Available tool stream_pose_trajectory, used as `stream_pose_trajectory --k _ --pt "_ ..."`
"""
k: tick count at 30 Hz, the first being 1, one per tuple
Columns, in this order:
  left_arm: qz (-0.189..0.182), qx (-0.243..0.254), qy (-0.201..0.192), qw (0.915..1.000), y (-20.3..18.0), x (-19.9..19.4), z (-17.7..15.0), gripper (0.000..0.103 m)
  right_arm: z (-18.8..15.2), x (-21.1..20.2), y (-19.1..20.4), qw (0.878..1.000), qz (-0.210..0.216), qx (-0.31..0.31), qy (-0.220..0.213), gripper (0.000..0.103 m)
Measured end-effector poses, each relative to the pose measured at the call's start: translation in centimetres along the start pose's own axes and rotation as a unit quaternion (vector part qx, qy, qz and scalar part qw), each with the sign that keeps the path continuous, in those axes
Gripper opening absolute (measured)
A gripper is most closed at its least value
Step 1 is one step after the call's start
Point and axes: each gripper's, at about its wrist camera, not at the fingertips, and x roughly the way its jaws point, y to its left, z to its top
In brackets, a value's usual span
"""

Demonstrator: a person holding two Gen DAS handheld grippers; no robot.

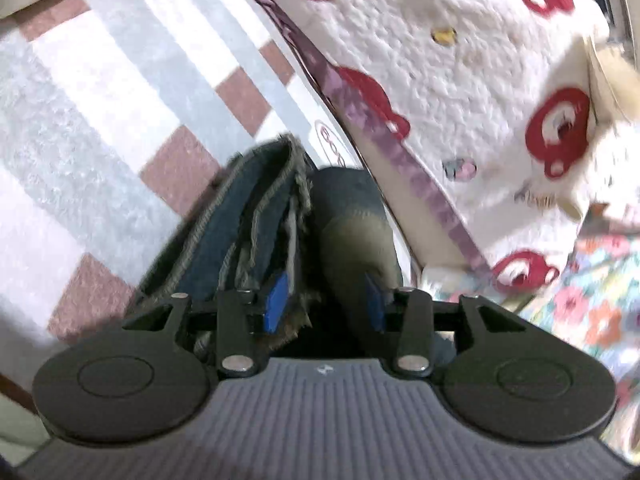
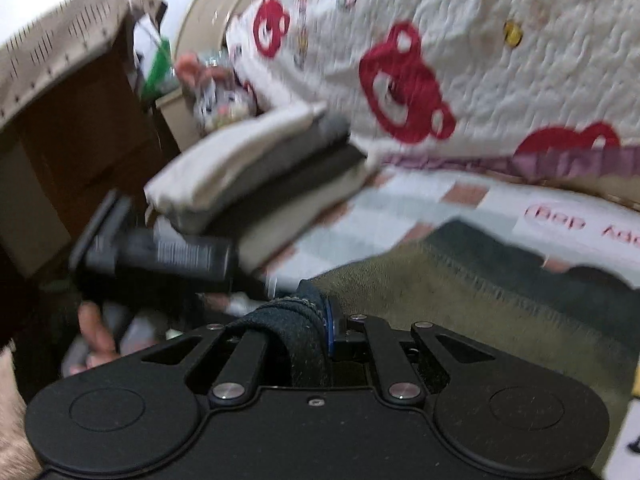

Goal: Fold clothes
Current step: 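Fold the jeans leg with the right gripper toward the left gripper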

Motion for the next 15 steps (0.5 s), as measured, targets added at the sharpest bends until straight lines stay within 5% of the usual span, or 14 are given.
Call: stream_pose_trajectory --k 10,13,15 --pt "-0.028 -0.02 -0.012 0.9994 0.5 0.3 1.6 0.041 -1.6 2.8 2.6 0.999 -0.033 -0.018 0.011 0.01" --pt "0.014 -0.015 -0.005 0.9998 1.0 0.4 1.9 0.044 -3.1 4.5 3.2 0.998 -0.044 -0.034 0.024 0.01" --pt "0.092 0.012 0.018 0.9955 0.9 0.8 2.0 0.048 -4.5 5.9 3.6 0.997 -0.052 -0.051 0.038 0.01"
